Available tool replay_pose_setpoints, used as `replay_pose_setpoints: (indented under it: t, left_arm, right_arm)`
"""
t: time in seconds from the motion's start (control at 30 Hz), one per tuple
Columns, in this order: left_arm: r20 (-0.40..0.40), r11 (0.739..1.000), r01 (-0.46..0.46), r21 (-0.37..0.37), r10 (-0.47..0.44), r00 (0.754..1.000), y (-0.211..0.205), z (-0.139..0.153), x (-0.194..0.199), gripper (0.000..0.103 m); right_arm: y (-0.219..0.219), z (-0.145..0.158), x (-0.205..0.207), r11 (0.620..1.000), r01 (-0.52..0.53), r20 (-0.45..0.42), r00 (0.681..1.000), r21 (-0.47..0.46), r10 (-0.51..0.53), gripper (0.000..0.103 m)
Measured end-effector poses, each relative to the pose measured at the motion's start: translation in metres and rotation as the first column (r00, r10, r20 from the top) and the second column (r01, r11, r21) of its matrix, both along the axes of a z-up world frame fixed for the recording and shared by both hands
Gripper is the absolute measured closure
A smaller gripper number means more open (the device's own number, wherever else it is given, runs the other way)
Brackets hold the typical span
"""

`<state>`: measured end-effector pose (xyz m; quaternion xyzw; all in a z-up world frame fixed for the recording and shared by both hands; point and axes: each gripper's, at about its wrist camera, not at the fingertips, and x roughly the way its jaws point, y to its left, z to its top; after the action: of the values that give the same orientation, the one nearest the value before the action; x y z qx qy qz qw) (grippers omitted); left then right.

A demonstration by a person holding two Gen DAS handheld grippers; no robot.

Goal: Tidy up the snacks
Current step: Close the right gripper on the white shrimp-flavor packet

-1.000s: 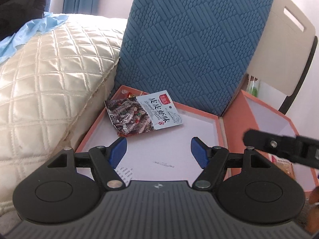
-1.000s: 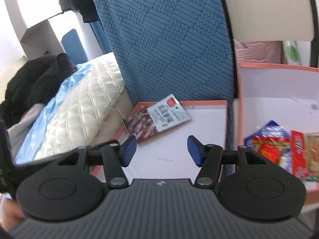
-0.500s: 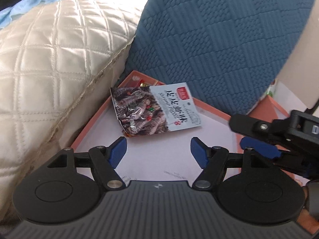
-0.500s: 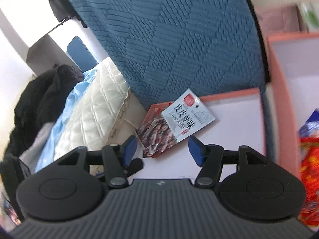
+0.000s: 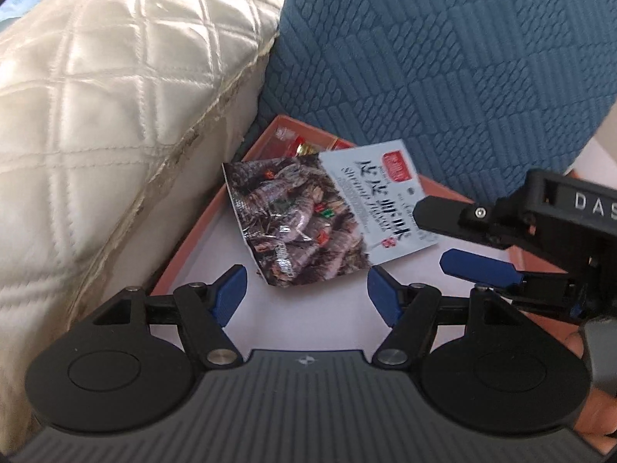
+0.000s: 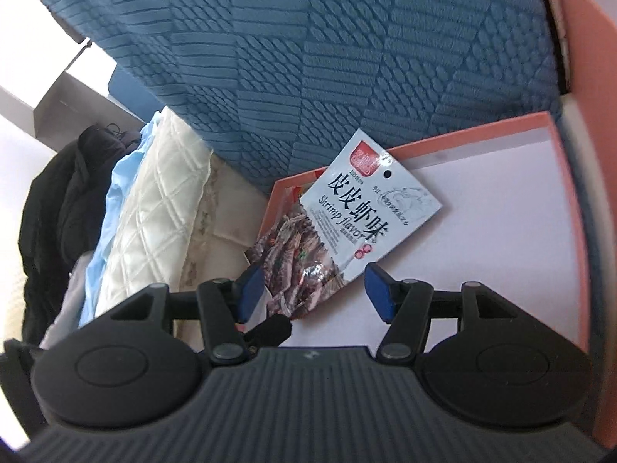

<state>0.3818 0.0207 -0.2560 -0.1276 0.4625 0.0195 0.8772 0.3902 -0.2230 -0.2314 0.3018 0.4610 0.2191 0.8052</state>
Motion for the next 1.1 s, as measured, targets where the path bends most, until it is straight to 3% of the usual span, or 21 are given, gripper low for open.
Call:
replay_pose_setpoints:
  t: [0.23, 0.43, 0.83, 0.87, 0.97, 1.07, 1.1]
  left_arm:
    - [-0.074, 1.000, -0.002, 0.028, 0.004, 0.997, 0.008, -0.016, 0.015, 0.032]
    - [-0.100, 0.999, 0.001, 0.041, 0.003, 0.995, 0.008, -0.024, 0.019, 0.034]
    - [-0.091, 0.999, -0.005, 0.039, 0.008, 0.996, 0.006, -0.025, 0.018, 0.034]
    - [-0.085, 0.999, 0.000, 0.038, 0.003, 0.996, 0.005, -0.024, 0.017, 0.034]
    - [-0.062, 0.997, 0.046, 0.065, -0.042, 0.997, -0.007, -0.022, 0.013, 0.033]
    - [-0.054, 0.992, 0.086, 0.091, -0.081, 0.995, -0.017, -0.022, 0.009, 0.033]
    - [-0.054, 0.992, 0.091, 0.090, -0.087, 0.995, -0.019, -0.023, 0.007, 0.033]
  right_arm:
    - [0.009, -0.031, 0.031, 0.998, 0.014, -0.142, 0.990, 0.067, -0.004, 0.042]
    - [0.017, -0.053, 0.040, 0.998, 0.001, -0.246, 0.969, 0.070, 0.016, 0.042]
    - [0.019, -0.078, 0.058, 0.973, 0.045, -0.316, 0.948, 0.227, 0.030, 0.043]
    - [0.019, -0.077, 0.058, 0.974, 0.040, -0.309, 0.950, 0.223, 0.031, 0.046]
    - [0.021, -0.075, 0.059, 0.986, 0.025, -0.290, 0.957, 0.163, 0.024, 0.076]
    - [0.018, -0.069, 0.058, 0.984, 0.029, -0.267, 0.964, 0.177, 0.019, 0.093]
    - [0.016, -0.065, 0.058, 0.982, 0.032, -0.254, 0.967, 0.186, 0.017, 0.094]
